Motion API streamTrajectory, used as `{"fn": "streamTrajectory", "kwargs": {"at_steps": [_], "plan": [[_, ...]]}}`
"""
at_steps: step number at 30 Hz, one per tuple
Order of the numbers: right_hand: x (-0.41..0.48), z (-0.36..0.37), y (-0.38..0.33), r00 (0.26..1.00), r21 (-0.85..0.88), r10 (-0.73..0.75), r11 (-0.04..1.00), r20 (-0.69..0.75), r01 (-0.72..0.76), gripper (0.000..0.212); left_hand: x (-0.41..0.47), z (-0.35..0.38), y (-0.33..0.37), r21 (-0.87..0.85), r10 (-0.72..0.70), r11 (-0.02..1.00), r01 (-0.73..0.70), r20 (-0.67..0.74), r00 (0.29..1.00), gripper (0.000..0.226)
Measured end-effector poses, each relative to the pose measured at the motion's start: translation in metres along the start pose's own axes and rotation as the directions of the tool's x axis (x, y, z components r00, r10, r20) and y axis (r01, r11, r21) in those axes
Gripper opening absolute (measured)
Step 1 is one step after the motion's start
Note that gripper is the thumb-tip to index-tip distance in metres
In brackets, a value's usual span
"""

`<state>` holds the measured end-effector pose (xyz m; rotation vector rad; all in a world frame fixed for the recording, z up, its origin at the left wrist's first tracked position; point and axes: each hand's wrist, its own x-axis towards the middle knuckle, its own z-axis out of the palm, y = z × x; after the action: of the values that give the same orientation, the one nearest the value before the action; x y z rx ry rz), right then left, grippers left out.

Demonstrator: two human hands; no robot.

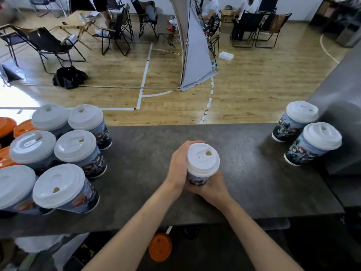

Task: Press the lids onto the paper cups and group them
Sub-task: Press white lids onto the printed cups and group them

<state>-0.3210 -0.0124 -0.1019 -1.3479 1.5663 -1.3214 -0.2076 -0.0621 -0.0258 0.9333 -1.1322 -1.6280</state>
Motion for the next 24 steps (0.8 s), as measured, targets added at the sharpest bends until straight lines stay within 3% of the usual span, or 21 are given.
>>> {"fn": "streamTrajectory", "kwargs": {"at_steps": [3,12,14,16,19,21,24], "plan": [[0.001,-0.001,0.002,1.0,0.002,-0.005,1.0,0.016,0.005,0.094,0.003,-0.001,-0.001,0.016,0.024,1.0,-0.024,0.025,0.999,0.038],[0.006,-0.002,0.014,0.999,0.054,-0.024,0.998,0.044,0.022,0.096,-0.01,0.024,-0.023,0.131,0.258,0.965,-0.227,-0.319,0.912,0.04],[0.006,-0.001,0.018,0.999,0.064,-0.028,0.998,0.042,0.026,0.095,-0.006,0.022,-0.019,0.053,0.162,0.987,-0.153,-0.326,0.931,0.037],[0.005,-0.002,0.019,0.999,0.078,-0.041,0.996,0.032,0.038,0.092,-0.002,0.017,-0.011,-0.057,0.007,0.998,-0.022,-0.243,0.97,0.036],[0.005,-0.002,0.02,0.998,0.072,-0.048,0.996,0.048,0.044,0.089,0.0,0.015,-0.013,-0.092,-0.059,0.995,0.039,-0.225,0.973,0.043],[0.004,-0.002,0.019,0.998,0.071,-0.048,0.996,0.034,0.045,0.091,-0.001,0.019,-0.018,-0.061,0.0,0.998,-0.019,-0.291,0.957,0.042],[0.004,-0.003,0.021,0.999,0.09,-0.049,0.995,0.011,0.048,0.095,-0.009,0.029,-0.023,0.075,0.202,0.979,-0.188,-0.357,0.912,0.041]]}}
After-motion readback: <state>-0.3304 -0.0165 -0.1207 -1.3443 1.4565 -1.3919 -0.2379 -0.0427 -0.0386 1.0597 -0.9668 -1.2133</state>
